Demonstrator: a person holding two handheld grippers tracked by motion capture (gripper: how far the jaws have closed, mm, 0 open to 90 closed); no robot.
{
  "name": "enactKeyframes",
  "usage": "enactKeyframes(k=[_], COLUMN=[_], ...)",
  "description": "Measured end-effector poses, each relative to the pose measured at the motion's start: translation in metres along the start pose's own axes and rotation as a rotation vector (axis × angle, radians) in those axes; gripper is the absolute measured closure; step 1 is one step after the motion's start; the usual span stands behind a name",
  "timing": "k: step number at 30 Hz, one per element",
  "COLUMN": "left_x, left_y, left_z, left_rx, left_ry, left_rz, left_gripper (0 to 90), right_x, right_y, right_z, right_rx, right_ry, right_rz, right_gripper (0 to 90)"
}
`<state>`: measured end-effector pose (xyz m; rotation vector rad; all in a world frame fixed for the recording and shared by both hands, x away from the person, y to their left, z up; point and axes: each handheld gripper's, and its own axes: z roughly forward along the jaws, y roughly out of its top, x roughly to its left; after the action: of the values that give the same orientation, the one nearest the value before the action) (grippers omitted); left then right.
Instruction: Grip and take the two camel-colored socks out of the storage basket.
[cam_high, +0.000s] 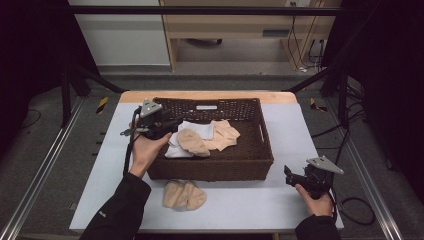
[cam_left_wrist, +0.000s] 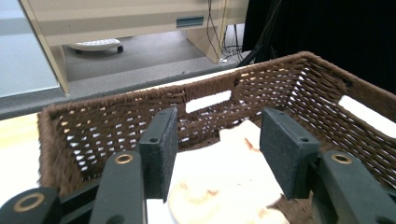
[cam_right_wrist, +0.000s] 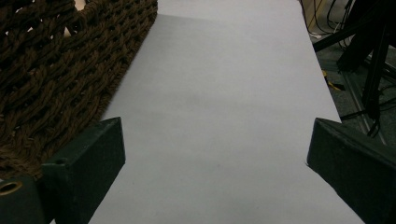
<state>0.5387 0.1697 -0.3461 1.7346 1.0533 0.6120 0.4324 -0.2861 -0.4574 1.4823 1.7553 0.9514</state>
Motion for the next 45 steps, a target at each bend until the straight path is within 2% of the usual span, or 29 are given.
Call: enactKeyframes(k=[4, 9, 11, 14, 16, 22, 26, 29, 41, 43, 45], left_x=[0.003, 0.008, 0.011, 0.015, 0.017, 0.028, 0.032, 0.032, 0.032, 0.032, 0.032], left_y=[0.003, -0.003, -0.007, -0.015, -0.019, -0.030, -0.036, -0.039, -0.051, -0.052, -0.054], left_z=[0.020, 0.043, 0.052, 0.064, 0.068, 0.075, 0.077, 0.077, 0.087, 0.088, 0.090], left_rx=[0.012, 0.026, 0.045, 0.105, 0.114, 0.162, 0.203, 0.218, 0.361, 0.367, 0.397], left_ry=[0.013, 0.023, 0.037, 0.057, 0.059, 0.078, 0.057, 0.053, 0.037, 0.035, 0.035], left_rz=[-0.010, 0.013, 0.016, 0.028, 0.023, 0.016, -0.007, -0.002, 0.067, 0.060, 0.070], left_gripper=[46.9, 46.7, 47.2, 48.4, 48.5, 51.0, 52.2, 52.7, 49.1, 48.4, 47.3], right_x=[0.000, 0.000, 0.001, 0.000, 0.000, 0.001, 0.000, 0.000, 0.001, 0.001, 0.002], right_y=[0.000, -0.001, -0.001, 0.000, -0.001, 0.000, -0.001, -0.001, -0.001, -0.002, -0.002], right_z=[-0.001, 0.000, 0.001, 0.000, 0.000, 0.001, 0.001, 0.001, 0.001, 0.002, 0.002], right_rx=[0.000, 0.005, 0.006, 0.003, 0.003, 0.005, 0.004, 0.003, 0.007, 0.009, 0.015], right_ry=[0.001, 0.005, 0.005, 0.006, 0.005, 0.005, 0.001, 0.001, -0.002, -0.001, 0.001], right_rz=[0.001, -0.002, 0.001, 0.000, 0.001, 0.002, 0.002, 0.002, 0.001, -0.006, -0.007], right_gripper=[4.5, 4.5, 4.5, 4.5, 4.5, 4.5, 4.5, 4.5, 4.5, 4.5, 4.6])
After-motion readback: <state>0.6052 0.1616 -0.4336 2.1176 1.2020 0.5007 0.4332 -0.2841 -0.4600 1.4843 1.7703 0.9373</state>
